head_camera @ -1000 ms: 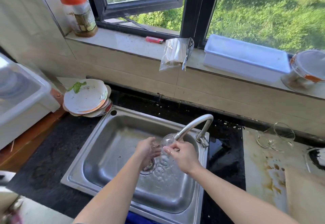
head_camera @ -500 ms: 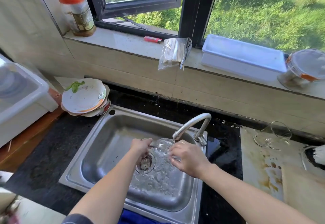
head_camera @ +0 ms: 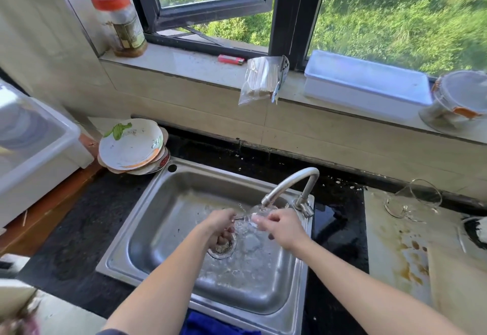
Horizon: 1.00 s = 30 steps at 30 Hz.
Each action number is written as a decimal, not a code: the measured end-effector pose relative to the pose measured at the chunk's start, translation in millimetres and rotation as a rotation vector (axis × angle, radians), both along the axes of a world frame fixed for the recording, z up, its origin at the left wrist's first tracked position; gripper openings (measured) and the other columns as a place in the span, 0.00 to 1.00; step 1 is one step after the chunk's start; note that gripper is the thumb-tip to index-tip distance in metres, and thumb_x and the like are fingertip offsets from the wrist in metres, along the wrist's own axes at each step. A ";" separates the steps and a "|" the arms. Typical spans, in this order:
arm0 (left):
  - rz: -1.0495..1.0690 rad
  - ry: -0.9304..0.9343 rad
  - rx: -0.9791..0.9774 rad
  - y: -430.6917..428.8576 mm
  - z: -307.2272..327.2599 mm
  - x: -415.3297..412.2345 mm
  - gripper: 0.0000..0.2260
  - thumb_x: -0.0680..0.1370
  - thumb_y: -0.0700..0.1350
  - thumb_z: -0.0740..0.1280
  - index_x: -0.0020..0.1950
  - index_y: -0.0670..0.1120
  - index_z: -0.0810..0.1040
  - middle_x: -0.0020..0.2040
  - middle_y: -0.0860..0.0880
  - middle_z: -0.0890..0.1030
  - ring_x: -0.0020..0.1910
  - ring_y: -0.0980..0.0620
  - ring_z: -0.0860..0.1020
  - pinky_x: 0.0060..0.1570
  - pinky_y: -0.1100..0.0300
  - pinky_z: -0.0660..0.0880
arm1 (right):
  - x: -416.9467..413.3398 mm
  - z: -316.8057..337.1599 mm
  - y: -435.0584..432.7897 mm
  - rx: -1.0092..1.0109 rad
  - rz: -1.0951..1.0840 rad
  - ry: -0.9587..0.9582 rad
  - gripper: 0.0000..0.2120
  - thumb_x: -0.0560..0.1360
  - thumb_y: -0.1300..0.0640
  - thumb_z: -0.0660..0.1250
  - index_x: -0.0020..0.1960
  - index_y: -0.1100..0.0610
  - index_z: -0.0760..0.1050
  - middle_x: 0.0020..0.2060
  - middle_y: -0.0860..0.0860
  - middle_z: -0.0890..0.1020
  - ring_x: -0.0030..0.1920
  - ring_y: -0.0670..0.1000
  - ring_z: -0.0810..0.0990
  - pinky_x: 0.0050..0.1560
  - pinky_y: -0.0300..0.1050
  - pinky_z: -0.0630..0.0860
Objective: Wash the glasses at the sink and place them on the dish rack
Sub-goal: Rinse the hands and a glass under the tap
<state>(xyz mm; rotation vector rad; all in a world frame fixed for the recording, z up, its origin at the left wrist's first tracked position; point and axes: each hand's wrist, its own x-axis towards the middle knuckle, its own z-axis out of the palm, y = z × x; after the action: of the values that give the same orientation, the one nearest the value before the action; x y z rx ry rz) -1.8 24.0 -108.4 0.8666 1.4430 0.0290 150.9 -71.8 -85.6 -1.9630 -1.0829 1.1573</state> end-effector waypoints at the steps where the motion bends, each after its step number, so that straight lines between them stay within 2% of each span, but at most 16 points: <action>1: 0.004 -0.013 0.027 -0.2 3.1 -0.4 0.06 0.78 0.45 0.58 0.47 0.43 0.70 0.31 0.47 0.69 0.22 0.55 0.60 0.21 0.67 0.54 | 4.5 -1.3 1.9 -0.025 -0.090 0.058 0.19 0.69 0.44 0.75 0.33 0.57 0.74 0.35 0.55 0.83 0.43 0.53 0.84 0.49 0.59 0.80; 2: -0.002 -0.006 0.070 -1.9 6.4 0.9 0.07 0.78 0.45 0.57 0.50 0.43 0.70 0.32 0.46 0.69 0.23 0.54 0.61 0.22 0.66 0.54 | 8.5 -0.1 4.4 -0.034 -0.187 0.094 0.17 0.69 0.44 0.76 0.40 0.57 0.75 0.40 0.56 0.83 0.43 0.53 0.83 0.49 0.58 0.80; 4: -0.031 0.042 0.192 -8.8 11.0 8.7 0.13 0.78 0.46 0.56 0.59 0.41 0.68 0.40 0.42 0.75 0.29 0.49 0.69 0.28 0.62 0.63 | 9.8 1.9 9.3 -0.045 -0.330 0.027 0.20 0.71 0.45 0.73 0.56 0.54 0.72 0.45 0.50 0.80 0.45 0.51 0.80 0.47 0.54 0.78; 6: -0.069 0.116 0.331 -18.5 15.0 17.1 0.17 0.78 0.47 0.56 0.63 0.38 0.66 0.54 0.39 0.76 0.47 0.42 0.75 0.42 0.56 0.68 | -2.7 4.6 12.7 -0.008 -0.254 -0.278 0.20 0.75 0.45 0.67 0.62 0.51 0.68 0.49 0.45 0.75 0.50 0.49 0.76 0.47 0.48 0.73; 8: -0.105 0.176 0.436 -26.7 20.0 19.0 0.16 0.80 0.47 0.55 0.62 0.38 0.66 0.56 0.42 0.73 0.52 0.43 0.72 0.48 0.54 0.67 | -16.7 -0.8 12.1 0.052 0.005 -0.563 0.20 0.77 0.38 0.59 0.61 0.50 0.72 0.57 0.47 0.72 0.58 0.52 0.73 0.51 0.49 0.74; 10: -0.154 0.262 0.526 -30.9 27.8 14.5 0.12 0.80 0.47 0.54 0.57 0.40 0.66 0.54 0.42 0.74 0.49 0.43 0.71 0.47 0.52 0.66 | -10.7 -7.5 14.4 -0.009 0.127 -0.538 0.23 0.77 0.34 0.55 0.56 0.51 0.76 0.56 0.47 0.73 0.56 0.52 0.75 0.50 0.49 0.75; 13: -0.227 0.360 0.642 -33.7 32.6 3.6 0.09 0.80 0.47 0.53 0.51 0.42 0.65 0.47 0.43 0.74 0.45 0.42 0.70 0.44 0.51 0.64 | 2.0 -8.0 18.3 -0.046 0.097 -0.517 0.21 0.80 0.40 0.52 0.40 0.51 0.74 0.40 0.48 0.78 0.45 0.53 0.80 0.44 0.48 0.75; 14: -0.239 0.375 0.672 -34.2 33.0 0.6 0.08 0.81 0.48 0.53 0.50 0.43 0.65 0.47 0.43 0.75 0.45 0.41 0.71 0.43 0.51 0.64 | 0.5 -8.3 20.4 -0.020 0.119 -0.599 0.21 0.81 0.42 0.51 0.39 0.52 0.74 0.39 0.49 0.79 0.45 0.54 0.80 0.43 0.47 0.75; 16: -0.250 0.383 0.741 -33.4 33.8 -2.9 0.08 0.81 0.49 0.53 0.50 0.44 0.65 0.47 0.41 0.78 0.47 0.39 0.73 0.42 0.51 0.64 | -14.5 -6.8 19.2 0.134 0.217 -0.595 0.22 0.81 0.41 0.50 0.45 0.51 0.78 0.43 0.50 0.82 0.48 0.55 0.80 0.43 0.47 0.71; 17: -0.263 0.383 0.772 -32.6 34.8 -4.3 0.08 0.81 0.49 0.54 0.50 0.45 0.65 0.48 0.42 0.78 0.48 0.39 0.74 0.42 0.51 0.63 | -18.5 -9.9 19.0 0.179 0.248 -0.561 0.22 0.80 0.40 0.50 0.50 0.50 0.80 0.47 0.49 0.83 0.50 0.54 0.80 0.46 0.48 0.71; 18: -0.287 0.383 0.806 -32.7 36.5 -5.9 0.08 0.81 0.49 0.54 0.50 0.45 0.64 0.46 0.42 0.78 0.48 0.38 0.75 0.41 0.52 0.63 | -16.6 -5.3 20.2 0.113 0.195 -0.450 0.22 0.80 0.40 0.52 0.52 0.50 0.81 0.49 0.50 0.84 0.51 0.55 0.80 0.48 0.49 0.72; 19: -0.309 0.375 0.845 -32.3 37.6 -7.6 0.07 0.82 0.49 0.54 0.50 0.46 0.64 0.44 0.44 0.78 0.47 0.39 0.75 0.41 0.52 0.63 | -11.2 2.1 23.7 0.029 0.132 -0.346 0.22 0.80 0.40 0.54 0.49 0.51 0.81 0.49 0.51 0.84 0.51 0.56 0.81 0.50 0.48 0.75; 21: -0.331 0.350 0.919 -32.4 41.3 -11.4 0.07 0.82 0.49 0.54 0.49 0.46 0.63 0.41 0.47 0.76 0.44 0.39 0.75 0.40 0.53 0.63 | -4.0 4.8 29.8 -0.108 0.049 -0.269 0.21 0.80 0.41 0.55 0.44 0.52 0.80 0.43 0.53 0.84 0.46 0.57 0.82 0.49 0.48 0.77; 25: -0.410 0.296 0.990 -30.6 37.7 -17.0 0.07 0.82 0.50 0.55 0.49 0.47 0.63 0.40 0.47 0.76 0.43 0.38 0.76 0.39 0.53 0.63 | -17.2 12.8 32.5 -0.139 0.319 -0.297 0.17 0.80 0.41 0.57 0.39 0.46 0.77 0.42 0.49 0.81 0.44 0.51 0.78 0.46 0.46 0.73; 27: -0.364 0.271 0.957 -31.9 35.0 -18.6 0.08 0.82 0.50 0.55 0.49 0.46 0.64 0.42 0.44 0.78 0.43 0.40 0.75 0.40 0.52 0.64 | -6.1 14.8 36.1 -0.218 0.160 0.074 0.15 0.79 0.45 0.62 0.37 0.49 0.75 0.37 0.49 0.81 0.38 0.48 0.79 0.43 0.41 0.74; 30: -0.186 0.216 0.812 -34.6 29.7 -19.4 0.09 0.83 0.50 0.54 0.50 0.45 0.67 0.44 0.44 0.77 0.44 0.44 0.73 0.43 0.51 0.65 | 11.6 16.5 39.1 -0.378 -0.156 0.735 0.16 0.80 0.46 0.61 0.42 0.56 0.77 0.40 0.54 0.82 0.41 0.54 0.82 0.41 0.48 0.81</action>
<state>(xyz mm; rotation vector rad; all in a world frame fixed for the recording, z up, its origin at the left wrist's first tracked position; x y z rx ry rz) -21.2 -10.6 -78.7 1.7047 1.5541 0.4148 162.5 -32.7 -69.1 -1.5958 -0.3369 1.8788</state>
